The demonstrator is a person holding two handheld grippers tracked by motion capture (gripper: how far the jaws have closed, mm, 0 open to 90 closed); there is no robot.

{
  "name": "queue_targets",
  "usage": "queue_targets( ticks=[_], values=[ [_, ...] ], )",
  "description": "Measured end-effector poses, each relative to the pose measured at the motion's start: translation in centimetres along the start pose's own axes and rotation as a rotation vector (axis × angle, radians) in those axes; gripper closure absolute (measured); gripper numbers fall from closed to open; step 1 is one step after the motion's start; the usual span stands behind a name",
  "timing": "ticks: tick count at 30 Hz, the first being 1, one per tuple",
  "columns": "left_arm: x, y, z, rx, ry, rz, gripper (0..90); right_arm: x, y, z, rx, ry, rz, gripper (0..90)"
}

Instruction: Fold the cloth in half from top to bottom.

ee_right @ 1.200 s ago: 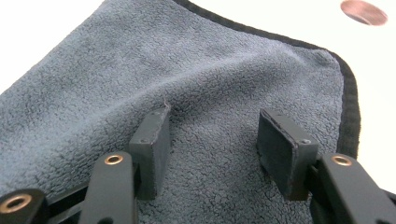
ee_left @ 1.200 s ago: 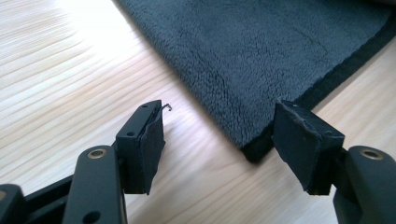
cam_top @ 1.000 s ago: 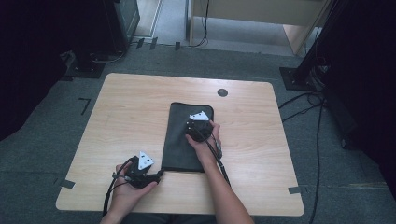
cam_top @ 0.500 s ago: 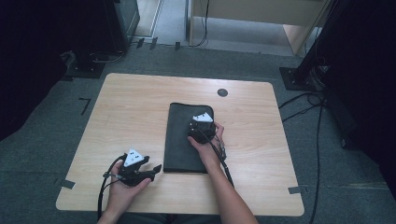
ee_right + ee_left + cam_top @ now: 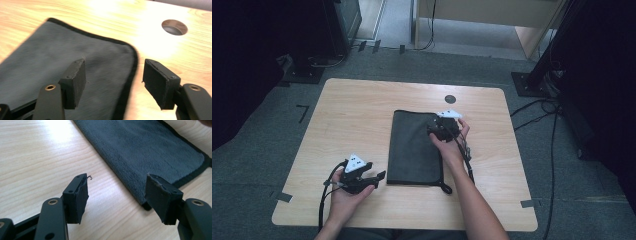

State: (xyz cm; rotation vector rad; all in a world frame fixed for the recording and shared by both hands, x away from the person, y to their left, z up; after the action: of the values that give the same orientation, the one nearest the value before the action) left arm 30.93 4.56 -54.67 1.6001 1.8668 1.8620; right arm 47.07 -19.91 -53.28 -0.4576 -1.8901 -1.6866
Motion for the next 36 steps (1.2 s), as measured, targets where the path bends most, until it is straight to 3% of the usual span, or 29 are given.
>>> queue_targets(
  ticks=[4, 7, 10, 19, 21, 23, 26, 29, 31, 33, 36],
  values=[
    [-0.5, 1.0, 0.3, 0.007, 0.0, -0.012, 35.4, -1.7, 1.0, -2.4, -0.016, -0.026, 0.031, 40.6],
    [-1.0, 1.9, 1.1, -0.001, 0.009, -0.007, 35.5, -2.8, 1.8, -3.5, -0.058, -0.002, 0.041, 45.4],
    [-1.5, 2.6, 1.7, 0.006, 0.004, -0.013, 35.6, -3.7, 2.2, -3.8, -0.068, 0.043, 0.054, 47.0],
    [-3.0, 4.0, 3.1, 0.018, 0.024, -0.018, 36.6, -6.2, 0.2, -3.7, -0.033, 0.067, 0.116, 47.4],
    [-3.2, 4.2, 3.4, 0.026, 0.026, -0.018, 36.8, -6.3, -0.1, -3.5, -0.015, 0.061, 0.093, 49.4],
    [-3.4, 4.5, 3.6, 0.029, 0.03, -0.023, 37.0, -6.2, -0.1, -3.4, -0.007, 0.062, 0.084, 56.0],
    [-3.7, 4.7, 3.9, 0.035, 0.038, -0.023, 37.3, -5.9, -0.2, -2.9, 0.016, 0.101, 0.079, 80.1],
    [-4.1, 5.0, 4.3, 0.043, 0.045, -0.029, 37.4, -5.7, -0.2, -2.8, 0.013, 0.095, 0.069, 84.6],
    [-4.2, 5.3, 4.7, 0.042, 0.052, -0.025, 37.5, -5.6, 0.0, -3.0, -0.018, 0.11, 0.054, 83.7],
    [-4.4, 5.7, 5.1, 0.044, 0.059, -0.03, 37.7, -5.4, 0.2, -3.5, -0.081, 0.149, 0.041, 77.8],
    [-4.7, 6.4, 5.8, 0.039, 0.073, -0.032, 38.1, -5.0, 0.6, -4.7, -0.148, 0.153, 0.016, 70.2]
  ],
)
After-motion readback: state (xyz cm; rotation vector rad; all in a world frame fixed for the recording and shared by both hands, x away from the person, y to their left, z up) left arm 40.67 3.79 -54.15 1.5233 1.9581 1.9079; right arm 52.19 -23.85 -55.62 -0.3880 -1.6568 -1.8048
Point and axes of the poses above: each handheld gripper's, and its own axes: x roughly backward along the jaws, y roughly out of its top, z roughly to its left, the point moved 8 cm from there along -x, roughly forward along the jaws, and after that the axes turned 9 degrees about -y, right-handed, at the moved point
